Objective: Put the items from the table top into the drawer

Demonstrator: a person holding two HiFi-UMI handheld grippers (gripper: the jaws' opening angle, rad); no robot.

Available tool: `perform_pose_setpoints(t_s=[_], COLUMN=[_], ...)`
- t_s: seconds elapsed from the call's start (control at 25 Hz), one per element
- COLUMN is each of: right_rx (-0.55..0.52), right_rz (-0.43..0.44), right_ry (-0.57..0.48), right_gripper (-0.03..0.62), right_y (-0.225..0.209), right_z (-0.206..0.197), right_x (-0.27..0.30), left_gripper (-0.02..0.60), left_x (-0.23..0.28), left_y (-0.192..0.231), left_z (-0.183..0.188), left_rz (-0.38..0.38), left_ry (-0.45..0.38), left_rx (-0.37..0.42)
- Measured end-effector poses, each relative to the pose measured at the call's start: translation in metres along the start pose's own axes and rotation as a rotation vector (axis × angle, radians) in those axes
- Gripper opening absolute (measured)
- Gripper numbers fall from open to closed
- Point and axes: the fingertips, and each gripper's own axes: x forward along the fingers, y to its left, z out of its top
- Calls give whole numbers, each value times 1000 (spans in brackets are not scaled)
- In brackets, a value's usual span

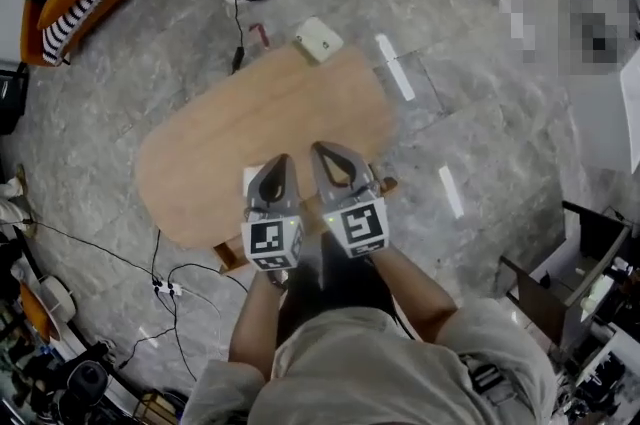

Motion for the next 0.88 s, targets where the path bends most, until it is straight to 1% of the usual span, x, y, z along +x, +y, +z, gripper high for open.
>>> perform_pose_setpoints(t_s=[0.08,0.2,0.36,0.4,0.52,0.68,0.8,0.88], right_rx=[18,29,14,13,10,-30,-1,19], right_rz=[7,22,36,41,41,45,51,43], right_ry=[-3,26,65,71,101,136,162,177], right_gripper=[6,7,7,8,7,8,7,7], right_y=[-19,-43,-64,-71,-93,-119,-139,-151], right_z=[-11,-31,-46,-48,-60,-80,-89,-97], right_x=[13,32,70,80,106,146,164,173], left_gripper=[20,20,20,20,20,20,20,20], left_x=[22,56,100,112,151,200,221,231], left_y=[-2,-4,10,13,22,38,41,45], left_z=[-11,-18,-20,-20,-30,-54,-68,-74], left_rz=[3,2,-3,-2,10,53,59,63], left_ry=[37,45,85,92,125,190,228,230], left_rx=[-4,-21,-89,-94,-94,-115,-110,-111])
